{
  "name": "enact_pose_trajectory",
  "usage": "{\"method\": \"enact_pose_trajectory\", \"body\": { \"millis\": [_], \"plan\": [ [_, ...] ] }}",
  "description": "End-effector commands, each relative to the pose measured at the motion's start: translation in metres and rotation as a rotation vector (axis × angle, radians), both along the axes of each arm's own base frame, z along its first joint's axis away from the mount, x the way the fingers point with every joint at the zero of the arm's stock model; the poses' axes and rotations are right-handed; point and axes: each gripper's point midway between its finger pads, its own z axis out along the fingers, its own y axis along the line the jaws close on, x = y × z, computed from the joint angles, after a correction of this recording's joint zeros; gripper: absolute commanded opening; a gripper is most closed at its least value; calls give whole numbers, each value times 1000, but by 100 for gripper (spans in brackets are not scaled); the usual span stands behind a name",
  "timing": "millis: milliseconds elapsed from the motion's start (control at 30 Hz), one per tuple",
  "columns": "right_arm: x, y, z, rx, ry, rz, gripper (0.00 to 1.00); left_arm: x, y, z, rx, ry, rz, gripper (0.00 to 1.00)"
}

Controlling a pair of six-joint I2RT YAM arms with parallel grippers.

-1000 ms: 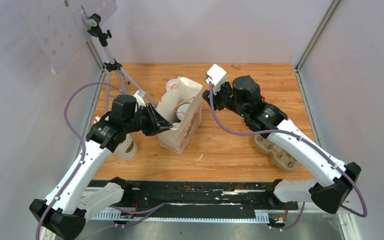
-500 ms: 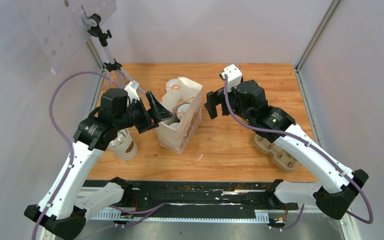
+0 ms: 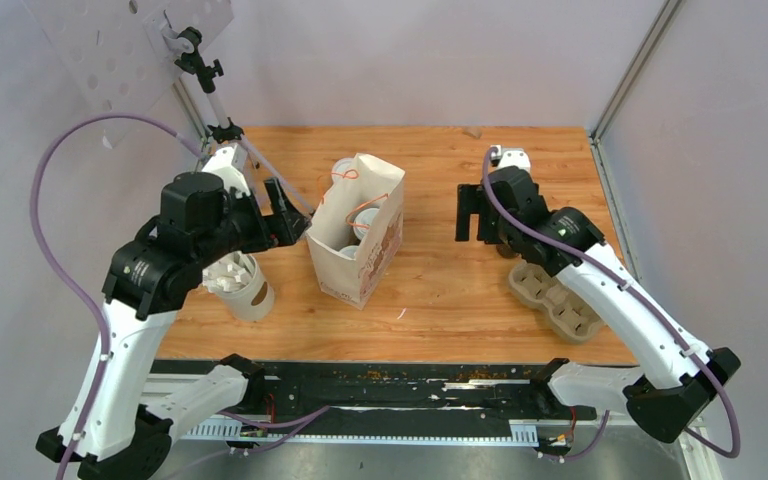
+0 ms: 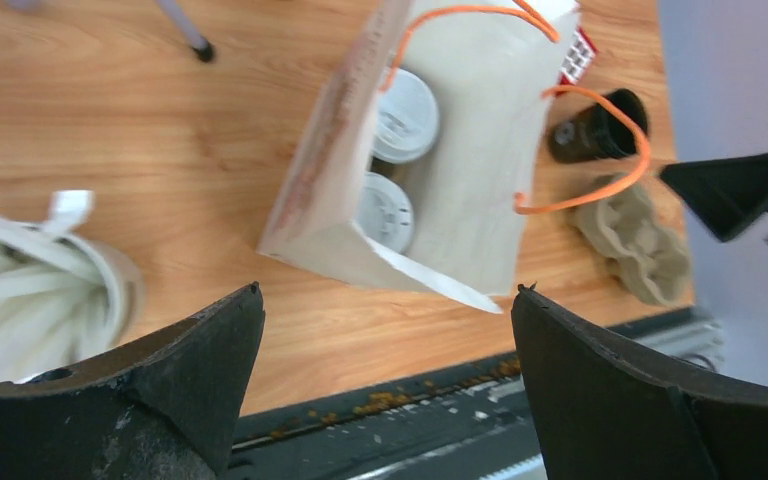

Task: Pack the takeout coffee

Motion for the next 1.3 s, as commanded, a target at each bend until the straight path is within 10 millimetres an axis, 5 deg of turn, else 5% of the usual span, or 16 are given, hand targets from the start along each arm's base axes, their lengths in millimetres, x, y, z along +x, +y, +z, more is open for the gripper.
{"method": "enact_pose_trajectory", "body": {
  "millis": [0, 167, 700, 1267],
  "plan": [
    [-2, -6, 15, 125, -2, -45, 93, -1, 49, -2, 234, -68, 112, 100],
    [6, 18, 32, 162, -52, 102, 90, 2, 88, -30, 400, 13, 265, 100],
    [28, 24, 79, 67, -274, 251, 89, 62, 108, -107, 575, 182, 311, 69],
    [40, 19, 97, 23, -414, 257, 90, 75, 118, -127, 685, 201, 297, 50]
  ]
}}
